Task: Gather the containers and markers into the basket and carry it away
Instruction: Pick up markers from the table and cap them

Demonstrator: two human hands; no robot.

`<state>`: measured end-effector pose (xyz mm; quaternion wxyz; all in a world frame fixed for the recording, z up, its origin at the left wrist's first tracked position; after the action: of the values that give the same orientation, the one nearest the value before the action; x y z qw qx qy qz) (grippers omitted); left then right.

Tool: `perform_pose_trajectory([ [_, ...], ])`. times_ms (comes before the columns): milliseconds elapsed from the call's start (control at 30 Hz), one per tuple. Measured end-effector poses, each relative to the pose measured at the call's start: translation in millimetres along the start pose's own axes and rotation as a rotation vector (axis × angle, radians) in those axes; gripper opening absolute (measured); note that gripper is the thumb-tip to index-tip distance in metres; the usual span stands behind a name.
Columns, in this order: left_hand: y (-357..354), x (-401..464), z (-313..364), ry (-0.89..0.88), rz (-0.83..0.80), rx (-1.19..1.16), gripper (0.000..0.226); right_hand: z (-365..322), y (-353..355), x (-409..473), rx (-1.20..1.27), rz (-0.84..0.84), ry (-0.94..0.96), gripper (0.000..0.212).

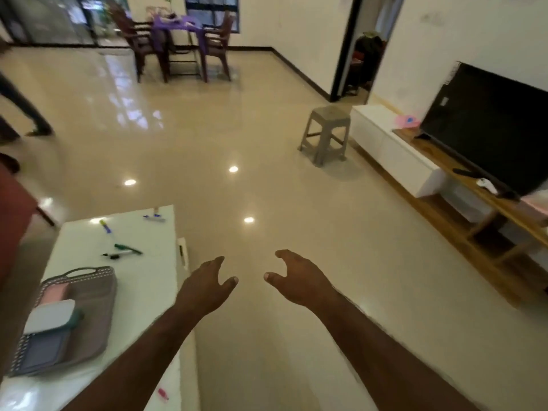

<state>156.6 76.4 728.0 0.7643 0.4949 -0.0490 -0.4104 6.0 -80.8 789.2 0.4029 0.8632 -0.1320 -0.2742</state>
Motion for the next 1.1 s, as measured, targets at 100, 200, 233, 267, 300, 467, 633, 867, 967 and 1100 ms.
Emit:
perform_pose_trajectory([
  [100,7.0,6.4,2.7,0.092,0.055,-0.035,0.075,-3.0,23.1,29.1,-0.036,-0.048,0.095,0.067],
  [200,19.3,7.2,3.9,0.182,0.133,-0.059,0.076,-11.4,39.6,54.9,-0.089,-0.104,0.195,0.067],
  [233,22.5,5.6,1.7,0.216,0.165,-0.071,0.076,-15.8,43.2,63.0,-0.109,-0.123,0.232,0.067],
  [267,25.3,3.6,-1.1,0.245,0.191,-0.086,0.075,-19.7,45.7,70.7,-0.128,-0.14,0.264,0.067],
  [300,27.8,0.6,-4.8,0.274,0.212,-0.102,0.075,-23.9,46.4,77.9,-0.141,-0.158,0.29,0.067],
  [467,38.9,-11.0,-28.5,0.428,0.284,-0.17,0.076,-52.4,36.2,112.9,-0.206,-0.278,0.432,0.069],
  [633,44.4,-1.3,-59.3,0.554,0.326,-0.225,0.074,-78.6,21.7,160.1,-0.243,-0.357,0.524,0.069],
  [867,64.1,60.3,-99.7,0.636,0.344,-0.342,0.074,-122.2,20.6,246.0,-0.31,-0.422,0.594,0.069],
  [967,86.9,90.8,-115.5,0.652,0.355,-0.345,0.073,-144.2,23.0,279.1,-0.333,-0.454,0.636,0.07],
  [1100,123.6,130.7,-127.9,0.651,0.373,-0.344,0.074,-172.4,35.1,328.1,-0.337,-0.437,0.656,0.068],
])
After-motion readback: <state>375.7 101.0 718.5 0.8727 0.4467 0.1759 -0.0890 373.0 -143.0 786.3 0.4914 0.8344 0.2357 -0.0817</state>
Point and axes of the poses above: each hand's wrist, its own x-axis towards the middle knuckle, its own y-axis out of the back of the hand, z = x × y, the point moved 6 cm from there along x, towards the middle knuckle, and after that the axes turned 8 degrees about -z, right-handed, at the moved point
